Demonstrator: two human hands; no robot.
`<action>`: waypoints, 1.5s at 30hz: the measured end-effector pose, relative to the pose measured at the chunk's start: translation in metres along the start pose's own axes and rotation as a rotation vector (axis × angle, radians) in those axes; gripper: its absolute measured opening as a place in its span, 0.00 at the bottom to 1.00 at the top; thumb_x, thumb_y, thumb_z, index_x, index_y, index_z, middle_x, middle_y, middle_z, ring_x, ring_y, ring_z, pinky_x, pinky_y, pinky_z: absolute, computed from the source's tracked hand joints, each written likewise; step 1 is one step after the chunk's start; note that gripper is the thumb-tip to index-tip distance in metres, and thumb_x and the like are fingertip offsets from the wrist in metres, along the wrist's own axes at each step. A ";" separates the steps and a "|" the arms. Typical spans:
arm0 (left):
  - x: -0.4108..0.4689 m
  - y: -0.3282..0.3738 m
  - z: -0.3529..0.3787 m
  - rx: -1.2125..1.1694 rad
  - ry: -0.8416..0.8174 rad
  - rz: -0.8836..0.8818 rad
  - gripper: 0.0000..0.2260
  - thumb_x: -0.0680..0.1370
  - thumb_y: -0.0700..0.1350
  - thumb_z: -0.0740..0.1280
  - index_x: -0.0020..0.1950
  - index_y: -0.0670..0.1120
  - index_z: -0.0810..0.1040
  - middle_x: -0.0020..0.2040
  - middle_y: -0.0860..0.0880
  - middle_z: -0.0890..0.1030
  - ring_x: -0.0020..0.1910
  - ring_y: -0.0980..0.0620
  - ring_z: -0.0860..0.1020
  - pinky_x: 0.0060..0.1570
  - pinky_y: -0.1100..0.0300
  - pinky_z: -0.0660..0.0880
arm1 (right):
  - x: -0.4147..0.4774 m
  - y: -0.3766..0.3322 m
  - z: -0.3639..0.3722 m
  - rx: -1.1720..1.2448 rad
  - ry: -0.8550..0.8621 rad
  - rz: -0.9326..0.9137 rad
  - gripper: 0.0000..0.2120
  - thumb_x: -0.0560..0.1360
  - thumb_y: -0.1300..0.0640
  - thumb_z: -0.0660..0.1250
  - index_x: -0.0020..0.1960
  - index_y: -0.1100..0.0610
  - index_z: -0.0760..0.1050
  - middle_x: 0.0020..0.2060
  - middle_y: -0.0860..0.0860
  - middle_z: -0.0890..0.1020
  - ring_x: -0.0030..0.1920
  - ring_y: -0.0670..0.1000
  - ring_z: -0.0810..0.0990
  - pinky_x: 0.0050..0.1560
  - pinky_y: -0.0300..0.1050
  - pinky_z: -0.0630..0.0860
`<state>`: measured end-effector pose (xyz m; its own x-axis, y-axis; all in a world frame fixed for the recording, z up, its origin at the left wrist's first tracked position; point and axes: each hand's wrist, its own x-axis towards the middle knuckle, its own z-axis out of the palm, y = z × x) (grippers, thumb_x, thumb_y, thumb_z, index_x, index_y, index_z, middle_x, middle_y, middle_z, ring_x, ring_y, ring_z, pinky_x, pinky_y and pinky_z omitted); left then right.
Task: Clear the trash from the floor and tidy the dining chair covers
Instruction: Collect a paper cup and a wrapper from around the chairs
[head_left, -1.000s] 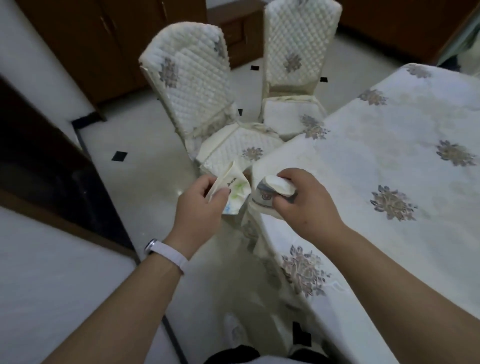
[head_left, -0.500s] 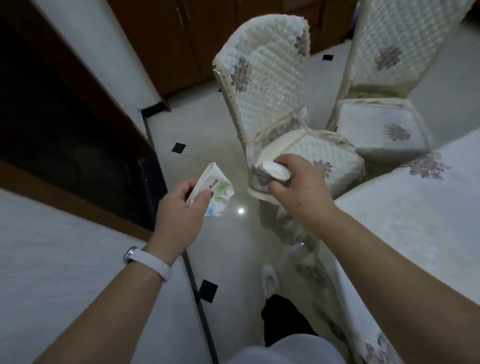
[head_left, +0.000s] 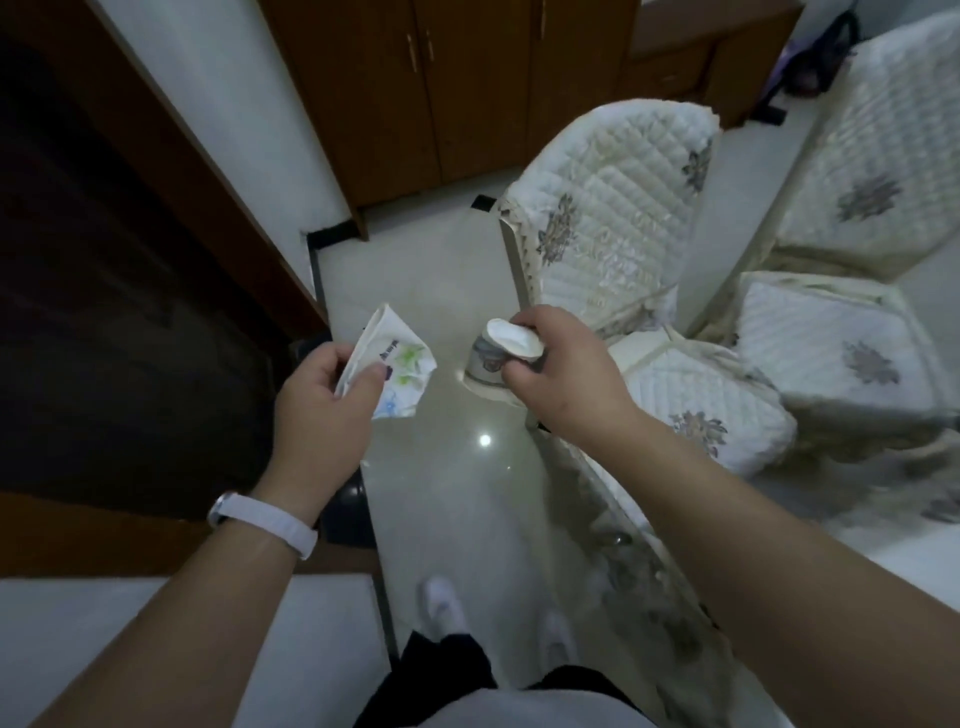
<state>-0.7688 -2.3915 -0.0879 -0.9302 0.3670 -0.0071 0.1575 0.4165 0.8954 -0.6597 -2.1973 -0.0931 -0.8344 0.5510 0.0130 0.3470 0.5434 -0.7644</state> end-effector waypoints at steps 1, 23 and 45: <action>0.017 -0.005 -0.001 -0.010 -0.004 0.003 0.02 0.79 0.43 0.68 0.51 0.47 0.80 0.44 0.55 0.82 0.41 0.62 0.81 0.34 0.70 0.75 | 0.013 -0.005 0.007 -0.014 -0.001 -0.009 0.13 0.73 0.54 0.67 0.57 0.49 0.74 0.50 0.45 0.76 0.48 0.48 0.76 0.46 0.47 0.75; 0.308 -0.001 0.053 -0.005 -0.313 0.143 0.03 0.78 0.46 0.68 0.45 0.48 0.79 0.40 0.49 0.82 0.39 0.49 0.80 0.34 0.55 0.75 | 0.238 -0.009 0.020 -0.137 0.227 0.161 0.15 0.72 0.57 0.68 0.58 0.52 0.75 0.50 0.46 0.77 0.48 0.47 0.74 0.45 0.43 0.70; 0.633 0.074 0.089 -0.051 -0.324 0.215 0.04 0.80 0.46 0.67 0.48 0.55 0.78 0.45 0.56 0.82 0.43 0.57 0.82 0.40 0.50 0.82 | 0.580 -0.032 0.001 -0.074 0.289 0.154 0.11 0.72 0.56 0.67 0.54 0.48 0.74 0.47 0.45 0.77 0.45 0.46 0.76 0.42 0.43 0.73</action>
<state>-1.3164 -2.0542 -0.0662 -0.7237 0.6883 0.0507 0.3135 0.2624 0.9126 -1.1554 -1.8954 -0.0612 -0.6174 0.7813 0.0910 0.4988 0.4783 -0.7228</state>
